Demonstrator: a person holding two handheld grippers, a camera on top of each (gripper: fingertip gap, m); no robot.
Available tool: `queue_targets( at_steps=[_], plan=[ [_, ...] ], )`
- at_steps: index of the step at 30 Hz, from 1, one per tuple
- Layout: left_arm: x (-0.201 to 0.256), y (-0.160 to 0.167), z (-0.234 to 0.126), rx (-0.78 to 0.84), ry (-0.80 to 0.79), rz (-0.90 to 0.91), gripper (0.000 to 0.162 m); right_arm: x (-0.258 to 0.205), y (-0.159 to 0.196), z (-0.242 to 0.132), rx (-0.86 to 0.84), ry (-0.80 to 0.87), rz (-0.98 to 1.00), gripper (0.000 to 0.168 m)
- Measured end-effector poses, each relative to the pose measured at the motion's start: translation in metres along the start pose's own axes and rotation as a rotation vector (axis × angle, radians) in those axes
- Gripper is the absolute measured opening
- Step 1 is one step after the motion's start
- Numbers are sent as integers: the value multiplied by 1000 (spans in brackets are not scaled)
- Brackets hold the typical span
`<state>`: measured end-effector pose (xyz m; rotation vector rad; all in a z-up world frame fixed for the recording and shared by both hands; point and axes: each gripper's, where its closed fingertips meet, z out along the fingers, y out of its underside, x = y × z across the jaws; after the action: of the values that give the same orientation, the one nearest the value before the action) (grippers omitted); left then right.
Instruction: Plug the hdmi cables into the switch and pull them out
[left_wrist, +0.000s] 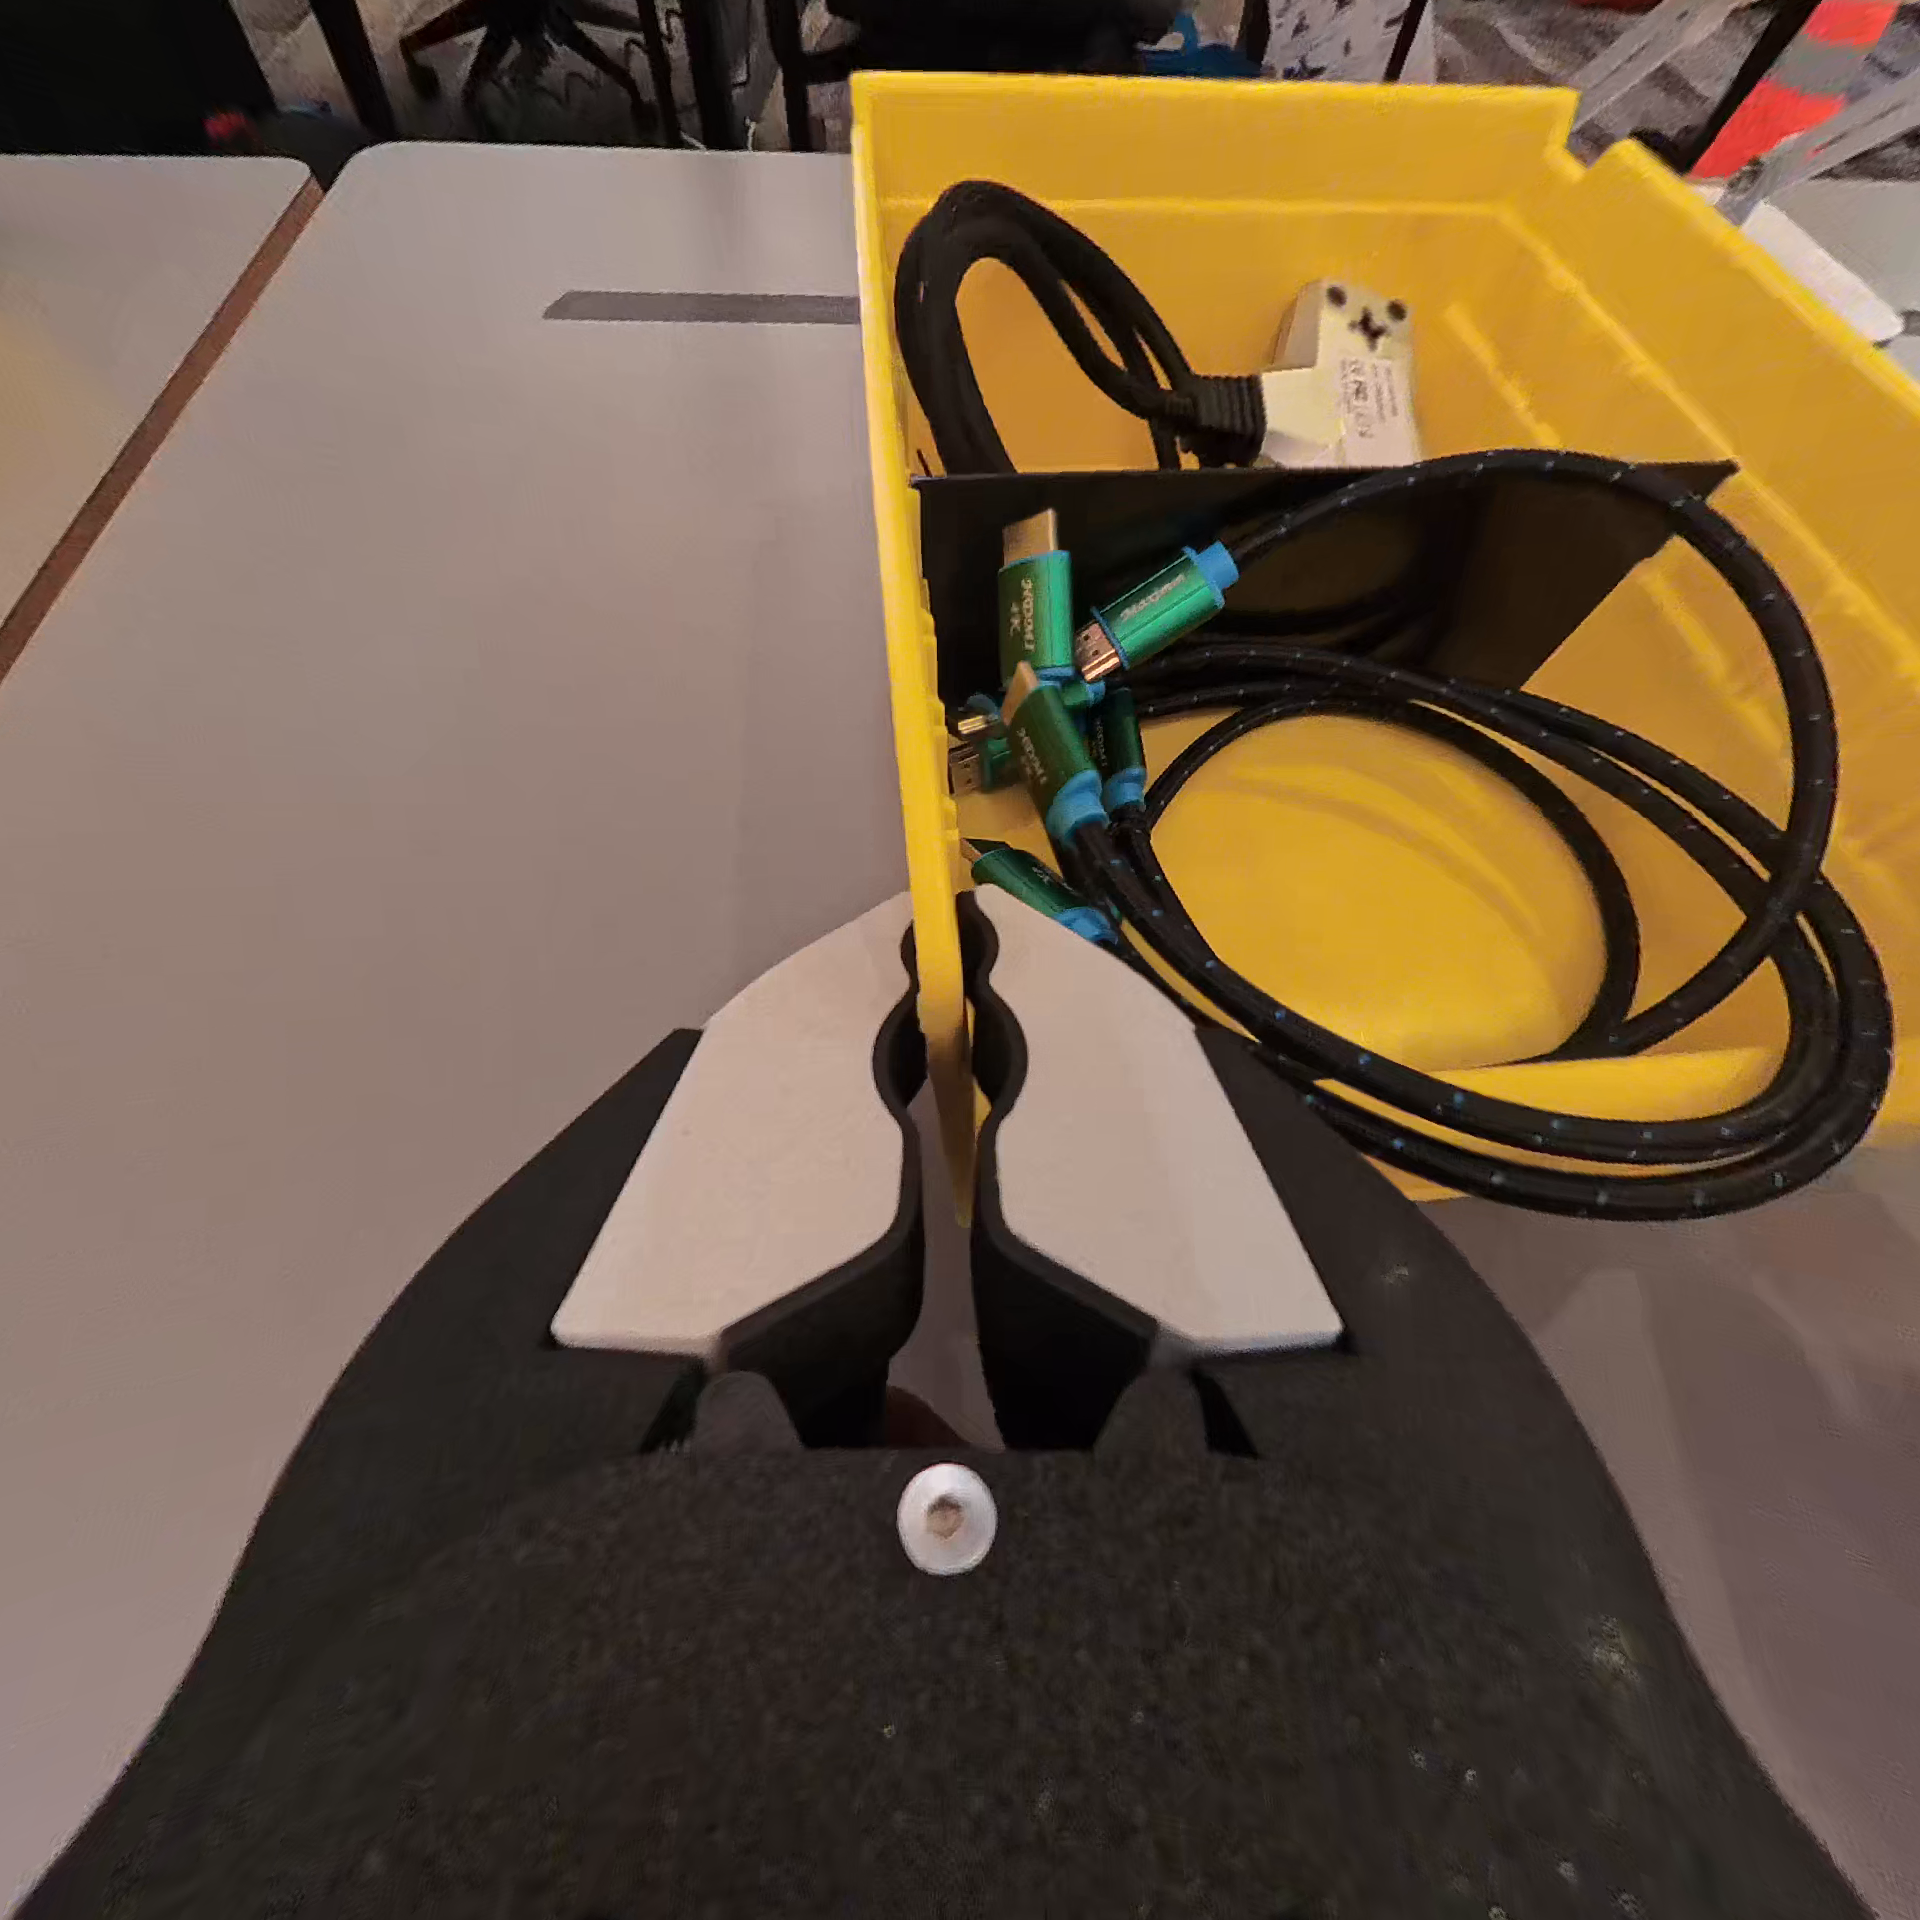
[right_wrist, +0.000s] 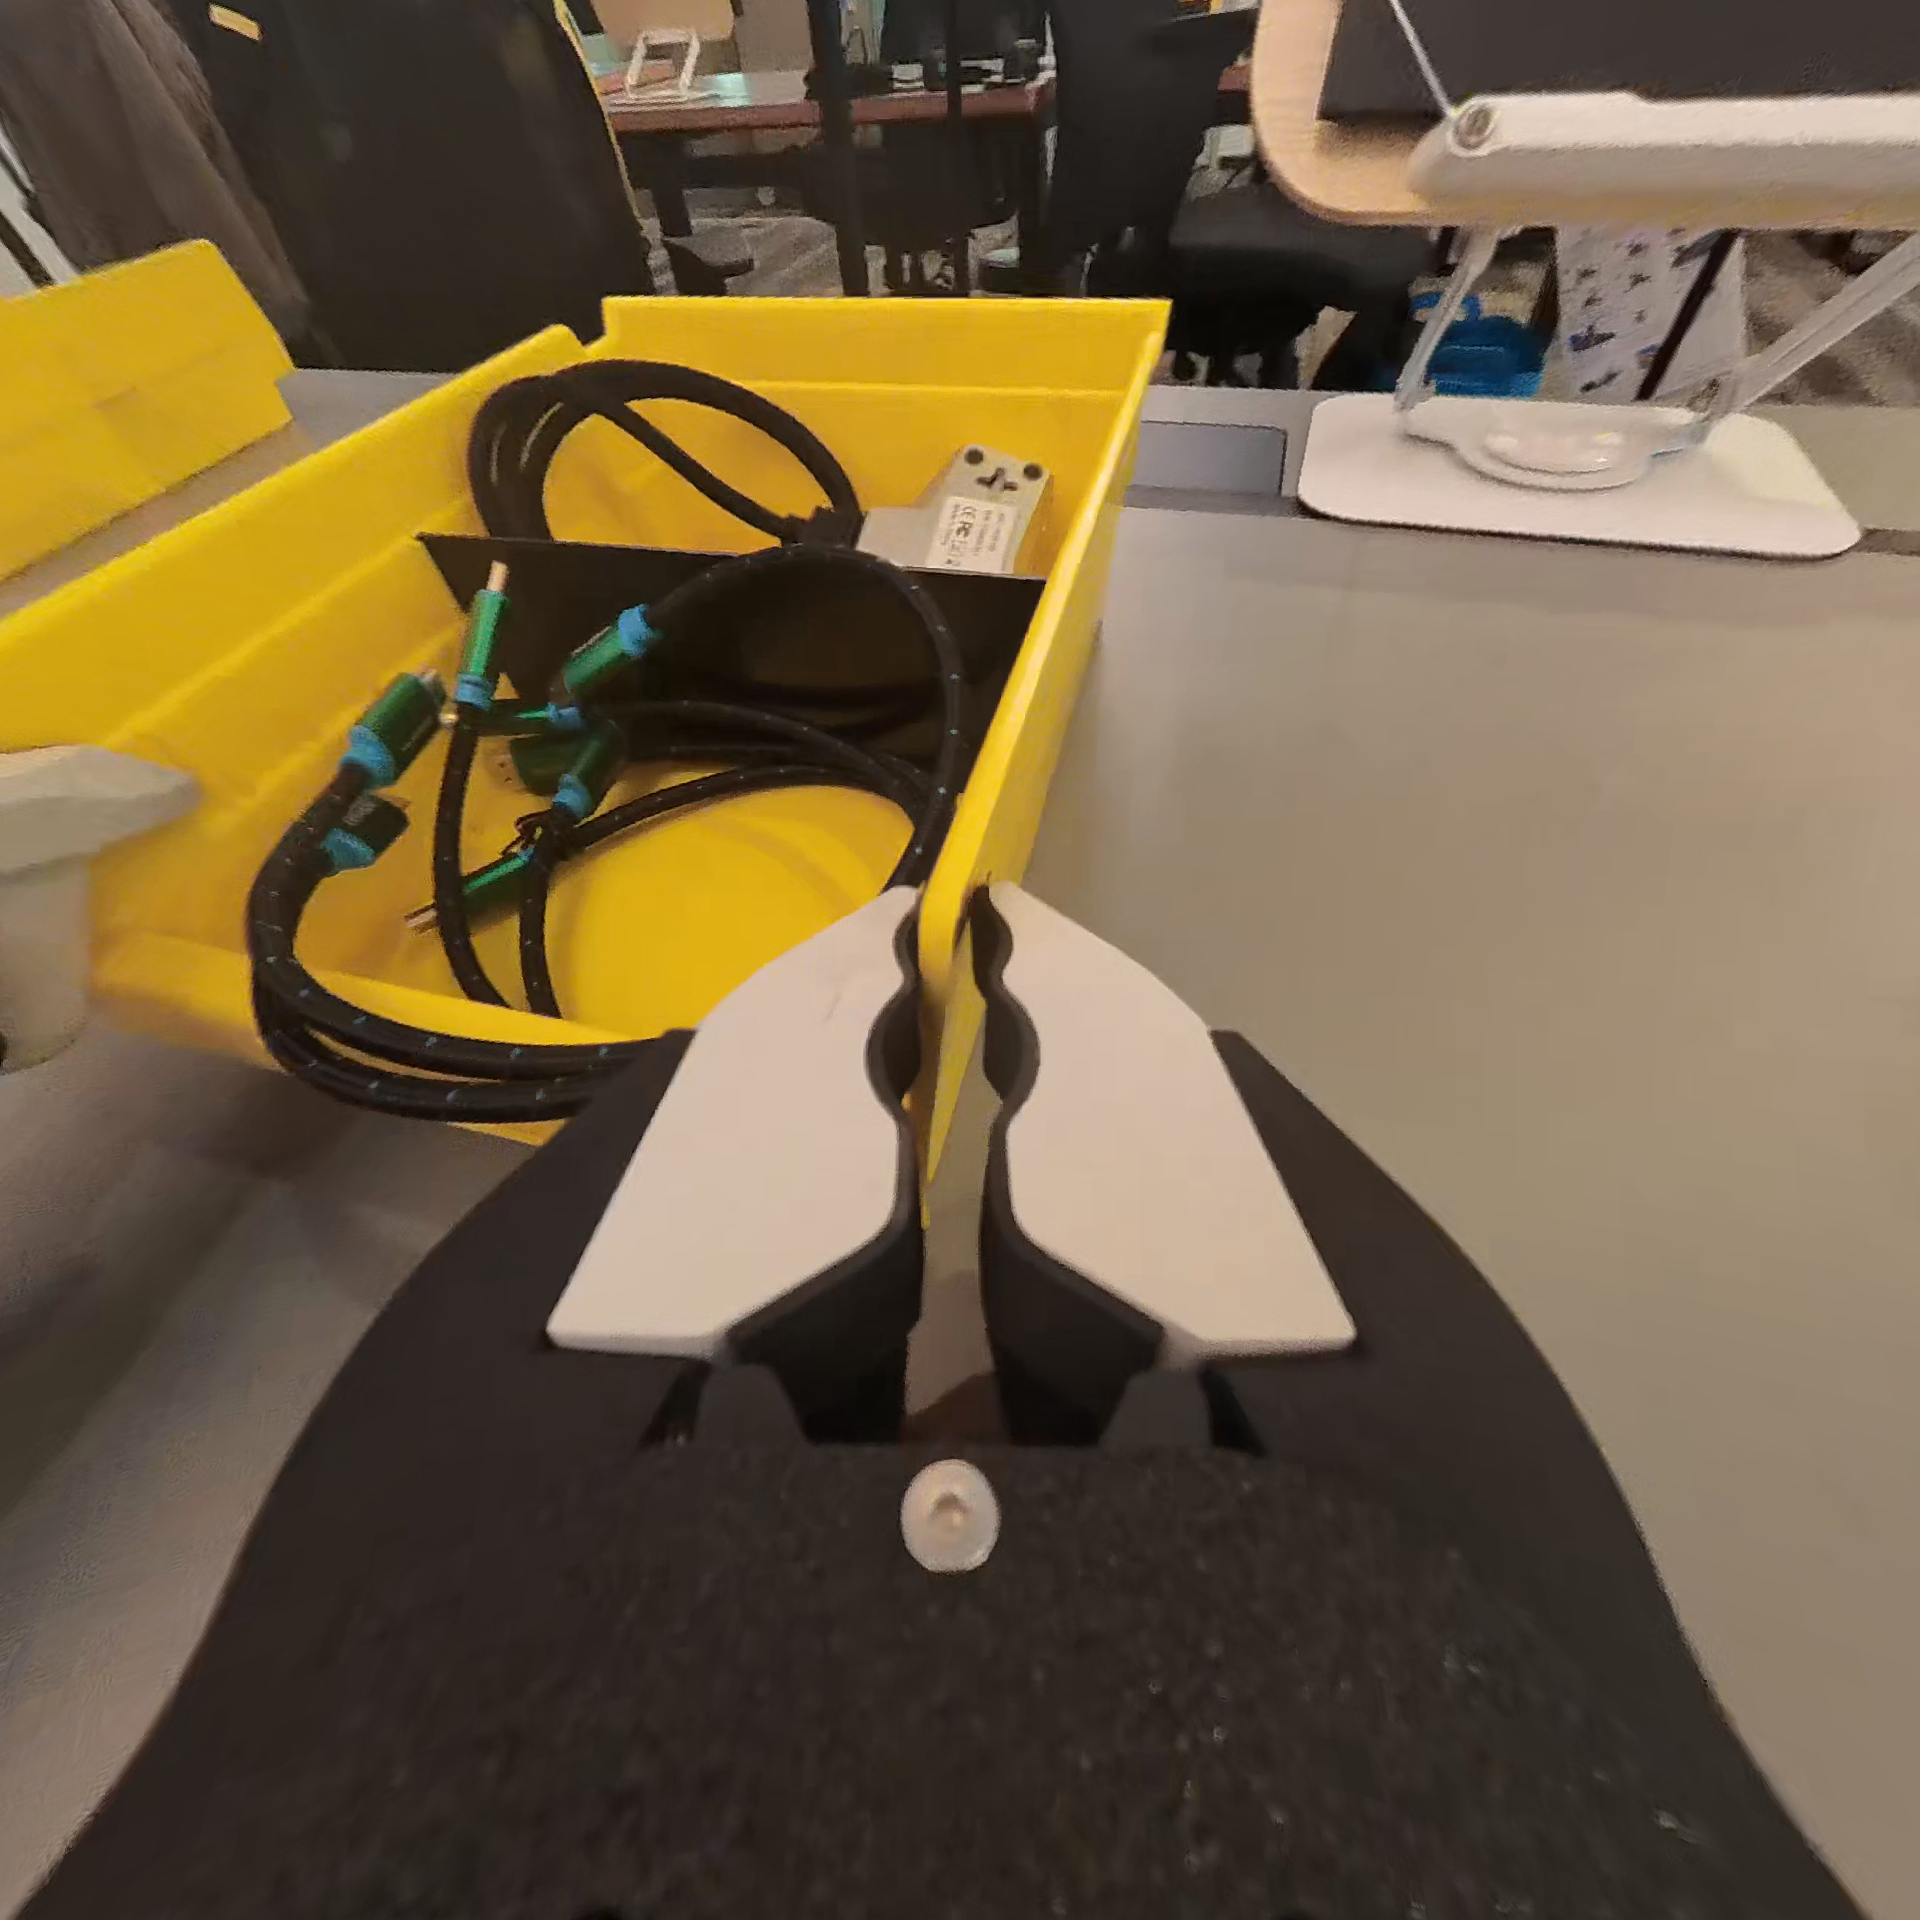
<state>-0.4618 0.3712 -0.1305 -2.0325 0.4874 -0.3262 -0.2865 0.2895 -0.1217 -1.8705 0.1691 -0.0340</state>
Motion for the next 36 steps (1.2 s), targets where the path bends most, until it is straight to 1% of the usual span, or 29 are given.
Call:
queue_targets(
  at_steps=[1,3,4,6,7,8,10,11,12,14,15,16,18,20,21,22,24,25,26,27,29,30,33,36],
  plan=[
    [0,-1,1,-5,-5,3,3,0,0,0,-3,-18,16,7],
    [-1,-2,4,-9,-3,-3,3,-1,0,0,-19,-57,-19,9],
    [-2,-3,4,-10,-3,-10,3,-4,0,-2,-36,-106,-23,11],
    [-7,-3,2,4,-31,-57,3,-12,3,-13,-93,-296,4,17],
    [-11,-5,-1,25,-68,-85,12,-15,5,-22,-132,-406,10,15],
    [-12,-7,-6,45,-90,-98,23,-12,4,-32,-155,-501,28,18],
    [-15,-10,-19,69,-131,-104,29,1,-10,-53,-133,-683,27,21],
    [-16,-10,-28,86,-160,-117,33,16,-18,-59,-114,-722,-8,22],
    [-15,-11,-40,117,-177,-139,35,36,-25,-62,-95,-724,-61,23],
    [-9,-16,-65,241,-217,-220,31,82,-33,-64,-84,-698,-170,20],
    [4,-19,-74,292,-204,-244,28,108,-35,-65,-91,-661,-199,20],
    [23,-18,-78,298,-169,-242,27,136,-35,-67,-96,-608,-208,20],
    [74,-11,-73,233,-57,-188,28,184,-30,-77,-99,-533,-190,15],
    [126,0,-65,178,54,-112,28,212,-10,-100,-114,-538,-163,10],
    [149,4,-62,164,104,-71,27,220,1,-114,-120,-538,-153,14],
    [169,7,-59,148,154,-34,27,226,10,-128,-107,-527,-146,22],
    [197,5,-56,135,225,31,27,241,25,-153,-58,-459,-117,21],
    [205,2,-56,148,244,64,26,249,32,-162,-55,-432,-76,17],
    [209,1,-55,153,253,91,25,255,33,-171,-68,-419,-43,18],
    [211,1,-55,151,261,101,25,262,25,-178,-54,-407,-23,21],
    [212,4,-57,143,304,76,25,280,3,-189,47,-369,35,17],
    [211,5,-59,135,321,56,24,290,1,-192,68,-354,73,16],
    [200,9,-63,101,301,38,24,315,14,-195,50,-296,180,16],
    [202,12,-69,88,336,0,24,331,30,-197,-4,-198,206,11]
  ],
)
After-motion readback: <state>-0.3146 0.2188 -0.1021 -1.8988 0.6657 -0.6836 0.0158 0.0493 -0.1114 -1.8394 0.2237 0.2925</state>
